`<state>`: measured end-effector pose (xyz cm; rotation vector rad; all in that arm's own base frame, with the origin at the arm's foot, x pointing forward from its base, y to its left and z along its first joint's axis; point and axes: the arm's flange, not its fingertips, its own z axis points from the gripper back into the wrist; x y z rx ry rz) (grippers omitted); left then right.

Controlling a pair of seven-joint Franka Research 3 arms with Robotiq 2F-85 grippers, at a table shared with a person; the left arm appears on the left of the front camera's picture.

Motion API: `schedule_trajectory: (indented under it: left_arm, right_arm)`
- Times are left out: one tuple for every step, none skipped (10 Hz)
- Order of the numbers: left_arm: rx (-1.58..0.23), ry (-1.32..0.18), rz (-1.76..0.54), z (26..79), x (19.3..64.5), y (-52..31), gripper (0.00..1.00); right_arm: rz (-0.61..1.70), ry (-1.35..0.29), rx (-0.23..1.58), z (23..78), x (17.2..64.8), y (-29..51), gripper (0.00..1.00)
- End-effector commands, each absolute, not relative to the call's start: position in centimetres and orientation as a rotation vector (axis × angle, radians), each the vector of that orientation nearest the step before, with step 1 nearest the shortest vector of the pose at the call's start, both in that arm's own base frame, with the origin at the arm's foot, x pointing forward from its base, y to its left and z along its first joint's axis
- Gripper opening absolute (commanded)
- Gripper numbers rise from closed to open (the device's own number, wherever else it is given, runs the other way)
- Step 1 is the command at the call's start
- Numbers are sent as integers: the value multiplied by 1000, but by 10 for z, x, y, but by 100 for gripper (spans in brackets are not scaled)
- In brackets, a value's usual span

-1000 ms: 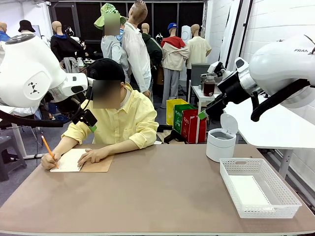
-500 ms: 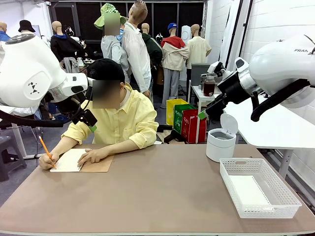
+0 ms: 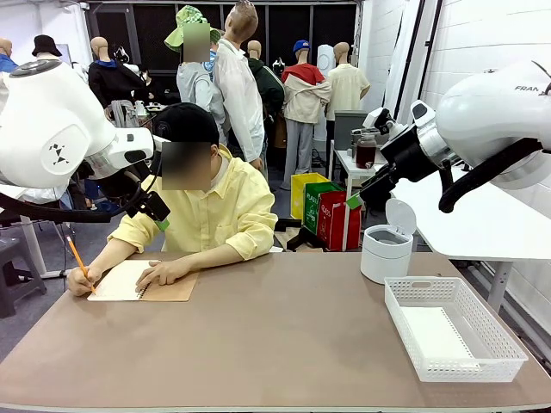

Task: Sort the paper based on its condition.
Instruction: If a person hands you a paper, place it in the Organizing basket , and if it's crumpled, put it in the Trash can.

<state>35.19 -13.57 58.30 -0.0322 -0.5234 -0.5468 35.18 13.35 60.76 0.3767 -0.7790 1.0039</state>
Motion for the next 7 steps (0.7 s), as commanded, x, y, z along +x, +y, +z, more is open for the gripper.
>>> schedule_trajectory:
  left_arm:
    - [-36, -529, -547, 583, 352, -135, 100]
    - [-36, -529, -547, 583, 352, -135, 100]
    - [-36, -529, -547, 583, 352, -135, 100]
    - [-36, -529, -547, 583, 352, -135, 100]
    - [-36, -529, -547, 583, 352, -135, 100]
    - [-36, -529, -547, 583, 352, -135, 100]
    - [-36, -529, -547, 583, 352, -135, 100]
  right_arm:
    - [1015, -772, 374, 606, 352, 133, 100]
    - [1015, -772, 374, 606, 352, 133, 100]
    - [1015, -772, 374, 606, 352, 133, 100]
    - [1015, -772, 374, 606, 352, 133, 100]
    - [1015, -772, 374, 606, 352, 133, 100]
    - [1015, -772, 374, 606, 352, 133, 100]
    - [1015, -772, 374, 606, 352, 133, 100]
